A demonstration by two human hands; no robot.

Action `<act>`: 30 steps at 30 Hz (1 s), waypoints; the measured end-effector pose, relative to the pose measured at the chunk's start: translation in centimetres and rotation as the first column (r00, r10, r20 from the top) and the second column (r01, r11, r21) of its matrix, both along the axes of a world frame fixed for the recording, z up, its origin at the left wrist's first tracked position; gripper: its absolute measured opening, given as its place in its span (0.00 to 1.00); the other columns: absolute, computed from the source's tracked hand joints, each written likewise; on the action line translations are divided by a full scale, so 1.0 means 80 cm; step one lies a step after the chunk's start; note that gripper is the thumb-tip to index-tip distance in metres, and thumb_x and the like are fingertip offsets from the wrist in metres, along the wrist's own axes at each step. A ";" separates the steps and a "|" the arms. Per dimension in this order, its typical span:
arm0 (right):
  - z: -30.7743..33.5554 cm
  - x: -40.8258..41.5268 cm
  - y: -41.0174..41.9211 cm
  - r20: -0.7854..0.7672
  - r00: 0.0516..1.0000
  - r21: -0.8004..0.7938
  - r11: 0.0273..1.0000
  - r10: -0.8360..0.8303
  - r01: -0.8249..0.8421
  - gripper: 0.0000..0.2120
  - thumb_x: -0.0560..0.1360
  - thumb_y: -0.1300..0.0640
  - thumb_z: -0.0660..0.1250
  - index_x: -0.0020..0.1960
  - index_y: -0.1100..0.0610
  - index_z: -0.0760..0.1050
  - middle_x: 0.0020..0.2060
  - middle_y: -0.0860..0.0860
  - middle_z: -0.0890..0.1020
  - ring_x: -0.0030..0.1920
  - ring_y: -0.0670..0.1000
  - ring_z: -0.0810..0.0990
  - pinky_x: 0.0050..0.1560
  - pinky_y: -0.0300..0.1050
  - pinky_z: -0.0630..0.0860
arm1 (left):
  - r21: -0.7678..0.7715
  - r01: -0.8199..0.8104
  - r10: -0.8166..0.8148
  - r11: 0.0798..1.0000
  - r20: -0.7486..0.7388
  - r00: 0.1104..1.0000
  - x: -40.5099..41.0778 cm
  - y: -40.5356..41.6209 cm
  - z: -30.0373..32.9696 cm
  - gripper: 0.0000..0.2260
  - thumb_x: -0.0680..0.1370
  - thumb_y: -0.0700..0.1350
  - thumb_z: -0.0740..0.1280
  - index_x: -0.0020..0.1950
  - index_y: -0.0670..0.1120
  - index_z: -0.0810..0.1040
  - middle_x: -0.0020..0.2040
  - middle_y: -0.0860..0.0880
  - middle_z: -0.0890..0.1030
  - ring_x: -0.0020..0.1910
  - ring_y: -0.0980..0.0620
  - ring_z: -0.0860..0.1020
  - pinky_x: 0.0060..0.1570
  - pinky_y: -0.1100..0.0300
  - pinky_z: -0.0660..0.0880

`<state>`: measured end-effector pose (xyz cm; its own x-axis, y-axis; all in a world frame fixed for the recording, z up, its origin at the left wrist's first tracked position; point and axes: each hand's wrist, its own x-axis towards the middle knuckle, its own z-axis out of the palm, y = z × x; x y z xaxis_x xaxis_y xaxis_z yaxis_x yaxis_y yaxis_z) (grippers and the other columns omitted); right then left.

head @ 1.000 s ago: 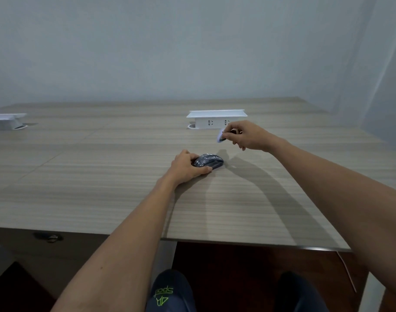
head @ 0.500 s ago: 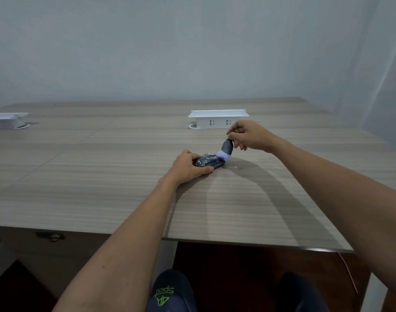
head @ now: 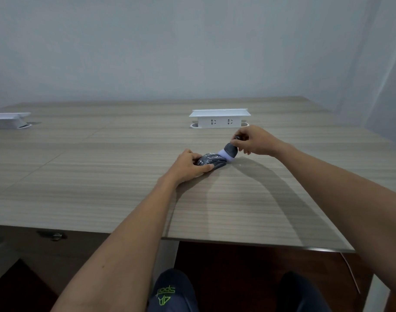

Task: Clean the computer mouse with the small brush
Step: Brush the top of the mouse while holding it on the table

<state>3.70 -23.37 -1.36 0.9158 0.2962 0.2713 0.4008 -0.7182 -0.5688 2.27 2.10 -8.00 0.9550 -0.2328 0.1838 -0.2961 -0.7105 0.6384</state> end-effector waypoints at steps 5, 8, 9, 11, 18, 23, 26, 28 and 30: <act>0.007 -0.007 0.013 0.018 0.998 0.093 0.994 0.061 -0.063 0.09 0.79 0.56 0.68 0.48 0.61 0.82 0.33 0.53 0.82 0.26 0.42 0.77 0.30 0.34 0.74 | -0.003 0.008 -0.008 1.000 -0.016 1.000 0.004 0.000 0.001 0.20 0.72 0.58 0.74 0.59 0.49 0.84 0.56 0.47 0.75 0.51 0.52 0.78 0.44 0.65 0.71; 0.010 -0.008 0.019 0.021 0.994 0.094 0.990 0.103 -0.105 0.08 0.79 0.55 0.68 0.48 0.60 0.82 0.33 0.53 0.82 0.27 0.46 0.78 0.31 0.37 0.76 | -0.011 0.020 -0.020 1.000 -0.023 1.000 0.004 0.001 0.002 0.19 0.73 0.58 0.74 0.59 0.49 0.85 0.55 0.47 0.75 0.49 0.53 0.78 0.42 0.66 0.70; 0.010 -0.006 0.018 0.021 0.995 0.086 0.991 0.097 -0.099 0.08 0.79 0.55 0.68 0.48 0.60 0.83 0.33 0.53 0.82 0.28 0.46 0.78 0.31 0.37 0.76 | -0.014 0.022 -0.022 1.000 -0.029 0.999 0.005 0.001 0.001 0.19 0.72 0.58 0.74 0.58 0.49 0.85 0.55 0.47 0.76 0.48 0.53 0.78 0.42 0.65 0.71; 0.009 0.000 0.009 0.024 0.998 0.027 0.998 0.060 -0.061 0.08 0.78 0.56 0.69 0.47 0.60 0.83 0.32 0.52 0.82 0.26 0.44 0.78 0.31 0.38 0.76 | -0.021 0.025 -0.026 0.999 -0.028 0.999 0.005 0.001 0.001 0.21 0.70 0.61 0.74 0.57 0.50 0.85 0.54 0.46 0.78 0.49 0.52 0.80 0.44 0.64 0.73; 0.005 0.001 0.010 0.013 0.999 -0.013 0.999 0.033 -0.033 0.08 0.78 0.57 0.68 0.47 0.62 0.83 0.31 0.51 0.82 0.25 0.43 0.78 0.30 0.38 0.77 | -0.049 0.027 -0.029 0.998 -0.040 0.999 0.010 0.002 -0.001 0.20 0.71 0.59 0.75 0.57 0.49 0.85 0.52 0.48 0.76 0.47 0.52 0.79 0.43 0.64 0.71; 0.014 -0.002 0.021 -0.005 0.994 0.064 0.992 0.107 -0.107 0.08 0.77 0.57 0.69 0.46 0.61 0.84 0.31 0.53 0.82 0.27 0.46 0.78 0.30 0.39 0.77 | -0.049 0.041 -0.044 0.998 -0.060 0.997 0.013 0.003 -0.001 0.21 0.69 0.63 0.74 0.54 0.51 0.86 0.49 0.42 0.80 0.37 0.56 0.76 0.35 0.65 0.68; 0.013 0.000 0.014 0.011 0.998 0.020 0.998 0.066 -0.067 0.08 0.77 0.57 0.69 0.45 0.60 0.84 0.31 0.52 0.82 0.25 0.43 0.77 0.29 0.39 0.76 | -0.054 0.040 -0.043 0.998 -0.058 0.997 0.011 0.002 -0.002 0.23 0.68 0.63 0.74 0.55 0.50 0.86 0.51 0.43 0.80 0.39 0.56 0.78 0.36 0.66 0.69; 0.010 0.001 0.010 0.023 0.999 -0.091 0.996 0.023 -0.021 0.07 0.77 0.57 0.69 0.44 0.60 0.83 0.29 0.51 0.81 0.23 0.40 0.76 0.28 0.37 0.74 | -0.061 0.037 -0.041 0.997 -0.056 0.998 0.012 0.002 -0.003 0.25 0.66 0.65 0.74 0.55 0.50 0.86 0.52 0.43 0.81 0.41 0.55 0.79 0.37 0.67 0.69; 0.009 0.000 0.014 0.045 0.999 -0.151 0.989 0.018 -0.011 0.08 0.77 0.58 0.69 0.43 0.61 0.82 0.27 0.50 0.80 0.22 0.41 0.75 0.26 0.37 0.74 | -0.067 0.038 -0.042 0.997 -0.058 0.997 0.014 0.001 -0.003 0.25 0.66 0.65 0.74 0.56 0.50 0.86 0.52 0.45 0.81 0.44 0.52 0.80 0.39 0.66 0.70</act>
<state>3.68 -22.23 -0.65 0.8986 0.3500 0.2645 0.4351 -0.7881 -0.4354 3.36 2.19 -8.24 0.9549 -0.2600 0.1437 -0.2837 -0.6548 0.7005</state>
